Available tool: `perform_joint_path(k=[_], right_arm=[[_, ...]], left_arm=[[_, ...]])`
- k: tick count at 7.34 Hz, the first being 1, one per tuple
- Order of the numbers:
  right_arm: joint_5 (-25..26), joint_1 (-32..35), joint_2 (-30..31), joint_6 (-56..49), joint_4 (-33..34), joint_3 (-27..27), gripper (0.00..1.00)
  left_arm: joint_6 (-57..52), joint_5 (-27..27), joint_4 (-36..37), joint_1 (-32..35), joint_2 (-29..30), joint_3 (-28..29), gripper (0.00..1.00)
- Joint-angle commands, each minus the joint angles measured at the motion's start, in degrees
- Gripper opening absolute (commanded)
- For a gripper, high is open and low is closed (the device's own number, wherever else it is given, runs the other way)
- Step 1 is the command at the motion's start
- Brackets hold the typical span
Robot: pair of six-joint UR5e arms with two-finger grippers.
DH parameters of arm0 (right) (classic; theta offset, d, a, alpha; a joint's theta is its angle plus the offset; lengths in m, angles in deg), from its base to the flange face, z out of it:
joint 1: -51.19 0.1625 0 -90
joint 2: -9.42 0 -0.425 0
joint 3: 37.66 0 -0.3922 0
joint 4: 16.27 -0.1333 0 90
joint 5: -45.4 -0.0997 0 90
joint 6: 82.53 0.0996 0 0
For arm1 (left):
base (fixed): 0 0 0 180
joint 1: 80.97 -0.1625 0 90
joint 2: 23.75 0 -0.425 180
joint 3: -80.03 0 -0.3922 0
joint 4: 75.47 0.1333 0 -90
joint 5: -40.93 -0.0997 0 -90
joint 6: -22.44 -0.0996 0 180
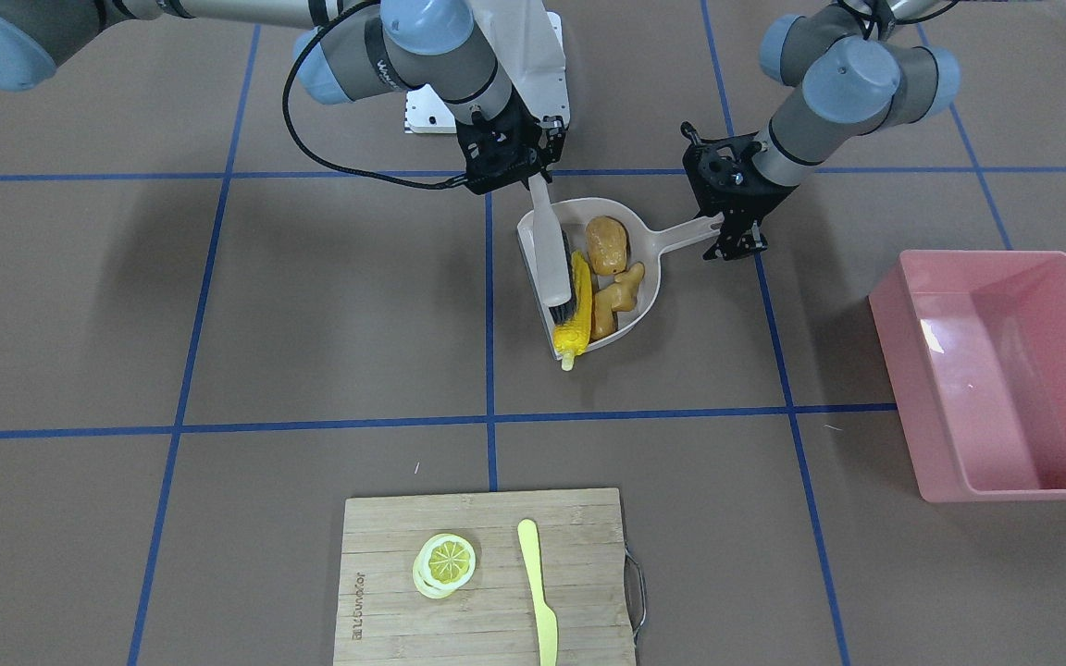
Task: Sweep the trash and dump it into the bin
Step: 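Sweep the corn, potato and ginger into the dustpan with the brush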
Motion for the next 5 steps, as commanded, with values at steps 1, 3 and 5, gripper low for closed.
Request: perform_joint_path(k=[1,3,5], right_arm=[[-0.1,-0.4,2.2,1.2,-1.0,-0.1,0.0],[-0.1,-0.5,3.9,1.0,-0.9,-0.1,0.0],[-0.3,-0.6,4.2,1.1,-0.7,-0.7,0.0]], left_arm=[[0.0,0.1,0.2,0.0,0.0,-0.1,0.04],[0.0,0.2,0.2,0.0,0.0,-0.3,0.0],[0.0,0.3,0.2,0.0,0.0,-0.5,0.0]])
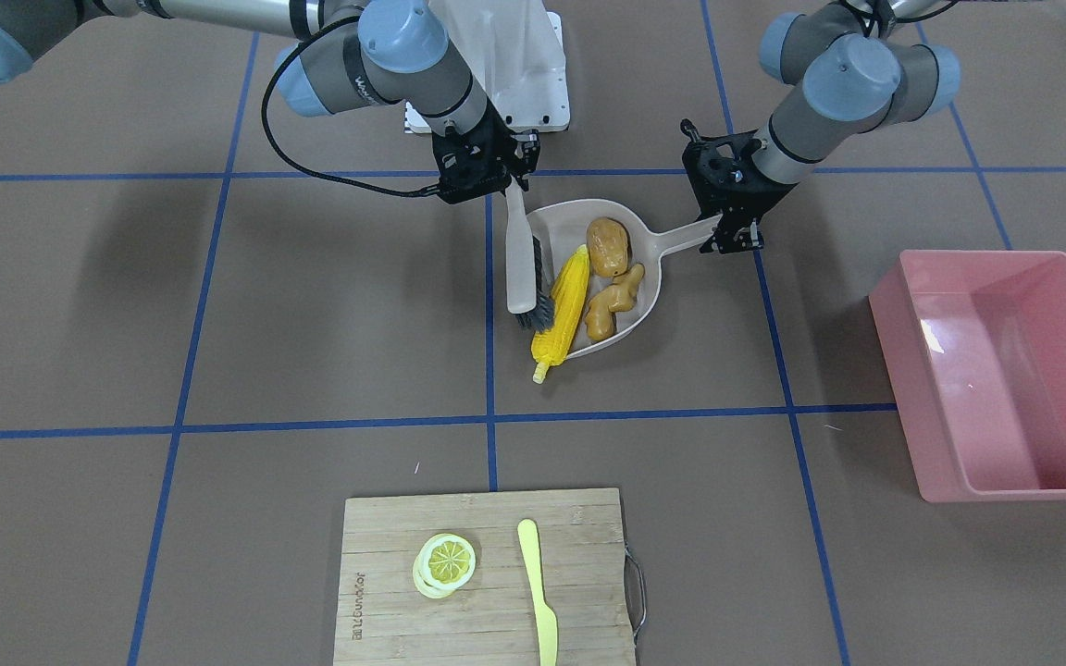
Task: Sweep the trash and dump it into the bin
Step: 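Lift the brush back away from the dustpan with the right gripper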
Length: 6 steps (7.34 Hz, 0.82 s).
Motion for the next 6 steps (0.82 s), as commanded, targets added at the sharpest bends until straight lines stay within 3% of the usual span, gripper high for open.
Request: perform_joint_path(k=[1,4,6], right_arm=[[-2.9,-0.1,2.2,0.0,1.9,-2.9,0.0],[-5.6,1.2,4.7,-1.2,10.6,-9.8,0.0],[-6.0,3.0,5.1,-9.9,18.5,-10.8,0.0]], left_arm=[[-0.1,0.1,0.0,0.0,0.0,-0.2,0.0],[-0.1,0.1,-0.2,0.0,-0.1,-0.3,0.0],[-0.3,0.0,-0.2,0.0,-0.1,-0.3,0.0]])
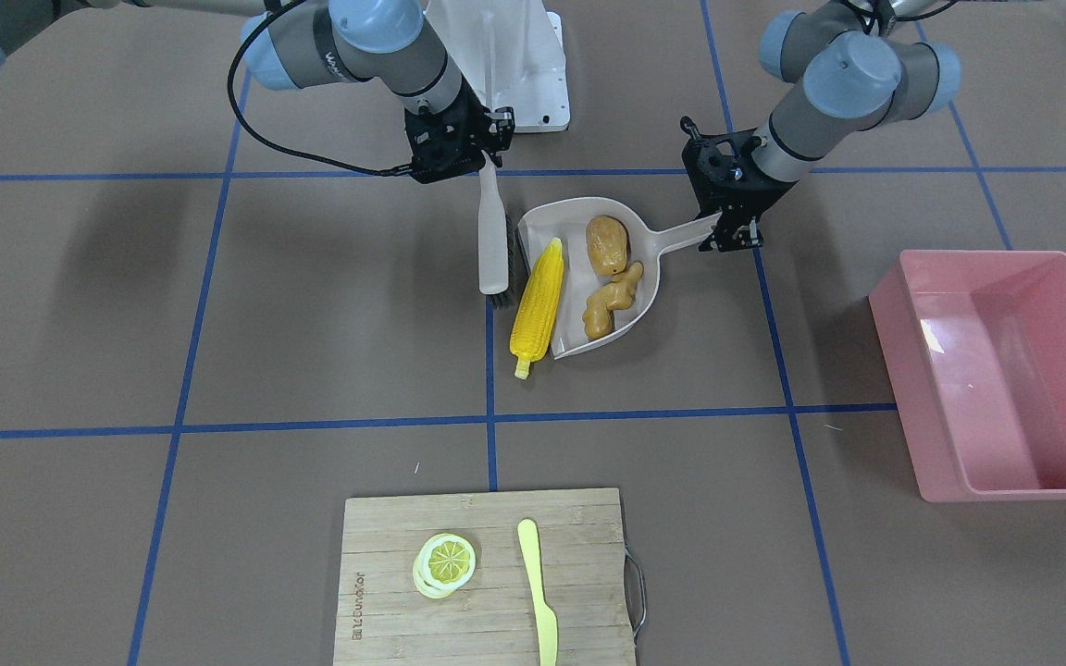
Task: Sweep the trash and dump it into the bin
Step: 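Lift the brush back away from the dustpan with the right gripper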
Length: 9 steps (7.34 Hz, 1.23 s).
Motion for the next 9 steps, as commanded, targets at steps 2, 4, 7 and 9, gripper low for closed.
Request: perform_joint_path(k=[2,4,7,9], right_arm=[[0.4,4.4,-0.6,-18.8,20.8,-5.1,0.0],[3.1,5.1,-3.2,-23.0,25.6,-3.3,0.0],[8.2,5.2,-11.1,-23.6,28.5,7.2,0.0],[9.4,5.2,-13.6,-23.6,28.7,12.3,0.0]], left_arm=[[-0.2,0.0,0.0,0.0,0.0,0.3,0.0],[-0.2,0.0,0.0,0.0,0.0,0.2,0.0],[-0.2,-0.1,0.0,0.0,-0.3,0.2,0.0],[-0.2,-0.1,0.0,0.0,-0.3,0.1,0.0]])
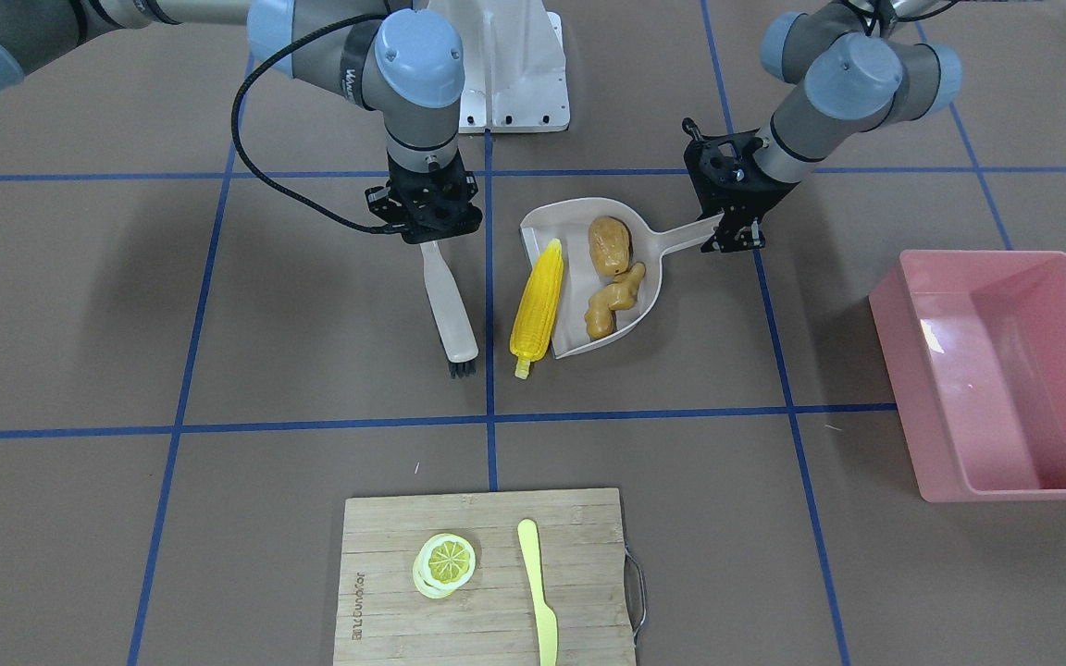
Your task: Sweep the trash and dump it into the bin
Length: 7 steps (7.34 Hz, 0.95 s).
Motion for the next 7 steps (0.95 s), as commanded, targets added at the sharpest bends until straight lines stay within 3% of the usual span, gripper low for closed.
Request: perform_joint_path(k=[1,3,7], right_arm=[[0.9,0.0,-4.0,-0.1,0.1,6.2,0.0],[0.2,-0.4,-8.6,0.6,-0.7,10.9,0.0],[-1.2,-6.6,-10.8,6.4,-10.8,14.6,0.0]], left_arm=[[0.1,0.0,0.0,0.0,0.1,0.0,0.0],[0.1,0.0,0.0,0.0,0.1,0.0,0.0],[0.3,0.0,0.0,0.0,0.1,-0.1,0.0]])
